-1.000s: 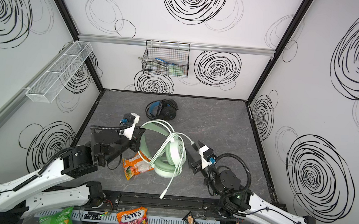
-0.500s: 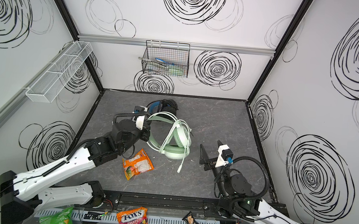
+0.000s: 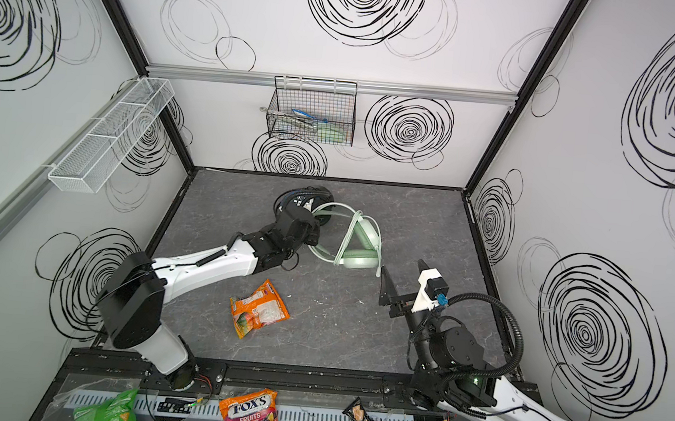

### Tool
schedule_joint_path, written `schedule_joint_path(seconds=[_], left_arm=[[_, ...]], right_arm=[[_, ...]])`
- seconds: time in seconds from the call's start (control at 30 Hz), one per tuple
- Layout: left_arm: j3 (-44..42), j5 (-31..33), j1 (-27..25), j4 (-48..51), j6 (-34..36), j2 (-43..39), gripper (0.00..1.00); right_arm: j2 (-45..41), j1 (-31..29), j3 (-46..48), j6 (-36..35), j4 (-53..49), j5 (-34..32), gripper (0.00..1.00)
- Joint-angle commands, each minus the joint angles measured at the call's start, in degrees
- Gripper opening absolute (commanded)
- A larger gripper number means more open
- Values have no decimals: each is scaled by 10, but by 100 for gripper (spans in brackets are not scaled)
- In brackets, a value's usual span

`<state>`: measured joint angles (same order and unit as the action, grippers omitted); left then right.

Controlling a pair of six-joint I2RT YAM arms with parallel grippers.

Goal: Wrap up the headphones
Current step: 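Carry the wrapped headset farther away and set it down with the left gripper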

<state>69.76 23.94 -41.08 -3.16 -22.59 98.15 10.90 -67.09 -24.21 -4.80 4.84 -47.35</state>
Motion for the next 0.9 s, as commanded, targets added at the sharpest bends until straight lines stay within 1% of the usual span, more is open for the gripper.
schedule_joint_path(seconds=[0.0, 0.13, 0.2, 0.33, 0.43, 0.5, 0.7, 0.87], left_arm=[[86, -20, 11, -95, -56, 48, 0], [186, -22, 15, -72, -64, 143, 0], [240, -24, 18, -57, -73, 191, 0], [326, -20, 20, -34, -84, 265, 0], [395, -16, 20, -6, -89, 317, 0], [439, -18, 21, 11, -88, 349, 0], [504, -18, 23, 39, -95, 405, 0], [505, -21, 24, 41, -118, 429, 0]], right_arm=[[-7, 3, -13, 2, 2, -4, 92], [-10, 4, -13, 5, -2, -5, 93], [-10, 4, -13, 4, -2, -7, 98], [-11, 4, -13, 5, -2, -22, 97], [-19, 4, -11, 5, -1, -47, 97], [-29, 5, -10, 1, 9, -77, 97], [-58, 8, -12, 0, 13, -96, 97], [-61, 13, -8, 1, 17, -92, 97]])
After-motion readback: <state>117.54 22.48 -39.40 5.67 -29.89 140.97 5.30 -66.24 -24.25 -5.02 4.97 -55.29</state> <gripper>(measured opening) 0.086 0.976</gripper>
